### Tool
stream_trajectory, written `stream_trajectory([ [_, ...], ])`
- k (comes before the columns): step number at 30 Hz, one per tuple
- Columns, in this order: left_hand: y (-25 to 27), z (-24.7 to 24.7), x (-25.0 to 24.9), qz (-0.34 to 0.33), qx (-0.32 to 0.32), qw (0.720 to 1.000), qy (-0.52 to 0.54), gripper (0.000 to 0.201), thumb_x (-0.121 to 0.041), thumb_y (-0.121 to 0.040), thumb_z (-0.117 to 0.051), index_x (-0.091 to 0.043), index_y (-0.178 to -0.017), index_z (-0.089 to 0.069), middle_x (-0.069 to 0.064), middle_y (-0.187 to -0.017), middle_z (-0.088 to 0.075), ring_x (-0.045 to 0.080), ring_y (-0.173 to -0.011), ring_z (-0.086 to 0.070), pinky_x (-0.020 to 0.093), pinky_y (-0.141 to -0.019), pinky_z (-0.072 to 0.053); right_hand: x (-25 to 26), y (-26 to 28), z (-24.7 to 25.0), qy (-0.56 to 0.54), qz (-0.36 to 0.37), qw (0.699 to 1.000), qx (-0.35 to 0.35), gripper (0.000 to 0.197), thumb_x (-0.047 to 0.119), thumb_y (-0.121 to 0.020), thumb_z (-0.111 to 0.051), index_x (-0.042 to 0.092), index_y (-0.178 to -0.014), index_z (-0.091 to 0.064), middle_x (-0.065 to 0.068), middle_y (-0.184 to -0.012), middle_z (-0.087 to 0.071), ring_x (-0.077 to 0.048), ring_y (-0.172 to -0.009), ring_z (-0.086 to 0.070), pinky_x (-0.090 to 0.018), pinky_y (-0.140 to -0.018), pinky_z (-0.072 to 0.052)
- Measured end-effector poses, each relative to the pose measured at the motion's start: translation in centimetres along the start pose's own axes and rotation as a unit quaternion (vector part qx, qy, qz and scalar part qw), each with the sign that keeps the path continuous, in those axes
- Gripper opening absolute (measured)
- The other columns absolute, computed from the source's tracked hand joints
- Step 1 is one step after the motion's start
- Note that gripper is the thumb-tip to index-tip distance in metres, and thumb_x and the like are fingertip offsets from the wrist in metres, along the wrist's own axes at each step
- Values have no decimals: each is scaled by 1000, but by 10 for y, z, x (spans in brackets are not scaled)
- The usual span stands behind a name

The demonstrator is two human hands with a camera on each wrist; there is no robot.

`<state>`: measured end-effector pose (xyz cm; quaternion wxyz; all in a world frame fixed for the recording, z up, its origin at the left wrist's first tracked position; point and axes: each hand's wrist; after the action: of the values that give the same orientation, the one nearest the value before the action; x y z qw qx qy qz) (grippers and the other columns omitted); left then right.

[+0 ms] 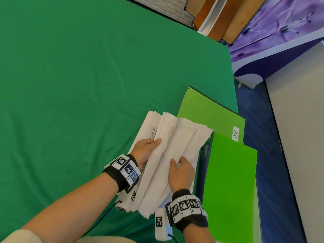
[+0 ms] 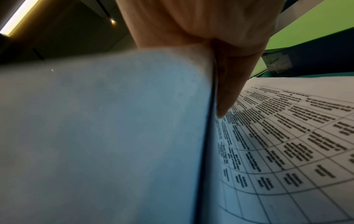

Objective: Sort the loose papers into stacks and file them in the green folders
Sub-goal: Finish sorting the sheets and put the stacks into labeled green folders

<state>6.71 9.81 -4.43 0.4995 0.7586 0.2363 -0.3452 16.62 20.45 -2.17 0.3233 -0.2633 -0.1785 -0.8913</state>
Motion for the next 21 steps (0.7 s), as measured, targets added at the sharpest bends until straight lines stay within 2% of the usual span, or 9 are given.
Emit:
stream_trajectory([
  [2, -3, 10, -4, -11, -27, 1000, 10, 37, -40, -87, -70, -14, -66, -51, 14, -69, -54, 21, -61, -52, 30, -60, -44, -2, -2, 2, 11, -6, 1000, -14, 22, 22, -95, -55, 9, -78, -53, -8, -80, -62, -26, -77, -56, -29, -64, -38],
  [5, -6, 29, -9, 7, -53, 998, 33, 30, -34, -92, -63, -6, -82, -60, 16, -84, -71, 26, -69, -68, 39, -70, -57, -7, -3, 4, -3, -17, 999, -29, 19, 18, -96, -53, 8, -80, -52, -12, -85, -63, -28, -79, -58, -28, -64, -38],
  [8, -9, 44, -9, 23, -86, 996, 12, 34, -33, -94, -61, 0, -95, -65, 18, -94, -73, 33, -85, -71, 49, -81, -58, -7, 1, 6, -18, -21, 999, -34, 14, 15, -96, -51, 4, -89, -56, -16, -91, -65, -31, -85, -61, -27, -67, -39],
  [11, -9, 48, -11, 34, -99, 994, 5, 37, -37, -96, -58, -2, -101, -68, 14, -94, -74, 32, -88, -71, 46, -81, -58, 0, 7, 11, -37, -22, 998, -43, 23, 11, -97, -49, 4, -118, -55, -14, -103, -65, -31, -94, -61, -27, -76, -42],
  [14, -6, 39, -14, 44, -71, 996, 14, 37, -40, -96, -56, -6, -101, -69, 13, -94, -74, 28, -86, -71, 43, -80, -57, 3, 10, 14, -72, -14, 996, -45, 61, 5, -96, -47, 26, -150, -25, 1, -97, -57, -19, -84, -55, -28, -81, -43],
  [16, -3, 29, -15, 55, -49, 997, 24, 36, -39, -97, -56, -6, -105, -68, 14, -98, -74, 28, -90, -70, 43, -84, -56, 2, 9, 12, -58, -2, 997, -41, 68, 3, -95, -45, 35, -151, -22, 2, -92, -57, -19, -80, -55, -29, -79, -45],
  [18, -2, 19, -13, 66, -19, 997, 28, 32, -33, -98, -56, -4, -103, -68, 15, -98, -73, 27, -87, -70, 41, -82, -57, 0, 8, 11, -49, 0, 998, -35, 50, 5, -96, -44, 26, -141, -45, -7, -103, -62, -27, -95, -61, -30, -83, -46],
  [20, 1, 10, -12, 62, -4, 998, -6, 23, -23, -99, -56, -4, -88, -65, 13, -84, -70, 19, -64, -67, 28, -61, -56, 0, 8, 9, -70, -17, 997, -22, 29, 19, -99, -45, 19, -122, -62, -9, -109, -63, -27, -104, -60, -28, -85, -44],
  [21, 1, 7, -10, 58, -5, 998, -27, 24, -18, -99, -55, -7, -79, -61, 10, -76, -67, 14, -54, -64, 23, -50, -51, 2, 9, 8, -84, -29, 996, -14, 30, 35, -99, -45, 20, -116, -65, -5, -108, -65, -24, -104, -59, -29, -86, -45],
])
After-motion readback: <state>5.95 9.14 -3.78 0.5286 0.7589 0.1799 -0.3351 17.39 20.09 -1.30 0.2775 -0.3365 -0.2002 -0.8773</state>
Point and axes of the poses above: each hand's wrist, its own y-axis away from the middle knuckle, its own z-axis out of the back of the hand, x = y × z
